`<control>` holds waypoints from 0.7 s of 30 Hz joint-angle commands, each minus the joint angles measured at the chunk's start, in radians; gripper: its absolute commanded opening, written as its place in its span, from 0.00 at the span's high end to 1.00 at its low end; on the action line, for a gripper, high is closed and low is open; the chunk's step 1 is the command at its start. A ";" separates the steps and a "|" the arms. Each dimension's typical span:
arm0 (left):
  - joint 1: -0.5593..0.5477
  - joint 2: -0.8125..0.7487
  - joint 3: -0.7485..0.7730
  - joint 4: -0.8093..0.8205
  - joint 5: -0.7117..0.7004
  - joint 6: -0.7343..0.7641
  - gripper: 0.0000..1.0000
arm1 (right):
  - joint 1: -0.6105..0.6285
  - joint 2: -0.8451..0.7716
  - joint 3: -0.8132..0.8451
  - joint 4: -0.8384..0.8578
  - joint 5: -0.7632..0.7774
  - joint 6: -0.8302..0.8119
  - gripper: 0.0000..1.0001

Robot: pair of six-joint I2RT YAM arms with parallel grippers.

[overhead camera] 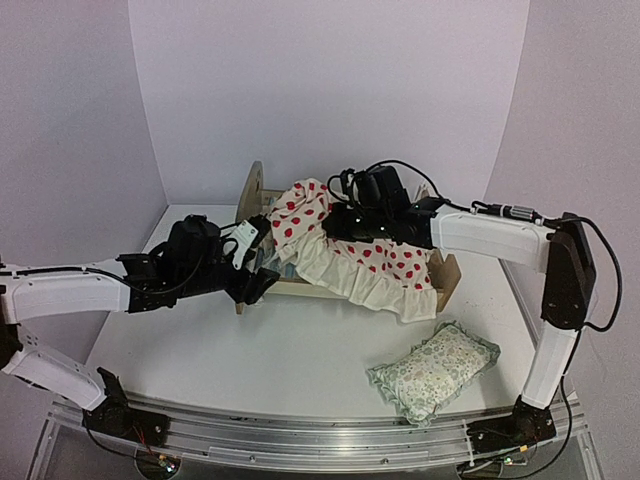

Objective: Set up the pet bed
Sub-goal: Pick up the left corner of the mattress closest to the robot from the bed frame, then cross the left ropes of the mattress at the bed frame base.

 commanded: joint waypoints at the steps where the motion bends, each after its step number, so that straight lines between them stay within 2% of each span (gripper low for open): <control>1: -0.020 -0.002 -0.057 0.115 -0.131 0.138 0.30 | -0.011 0.003 0.050 -0.003 -0.006 0.011 1.00; 4: -0.019 0.001 -0.097 0.199 -0.113 0.187 0.31 | -0.012 0.000 0.047 -0.003 -0.008 0.012 1.00; 8: -0.019 0.058 -0.098 0.257 -0.183 0.251 0.35 | -0.012 0.000 0.043 -0.003 -0.018 0.014 1.00; 11: -0.019 0.099 -0.097 0.317 -0.177 0.286 0.35 | -0.012 0.000 0.040 -0.002 -0.026 0.016 1.00; 16: -0.019 0.169 -0.087 0.415 -0.220 0.340 0.45 | -0.012 0.000 0.034 0.001 -0.034 0.017 1.00; 21: -0.018 0.223 -0.065 0.465 -0.245 0.378 0.46 | -0.012 -0.008 0.019 0.007 -0.034 0.013 1.00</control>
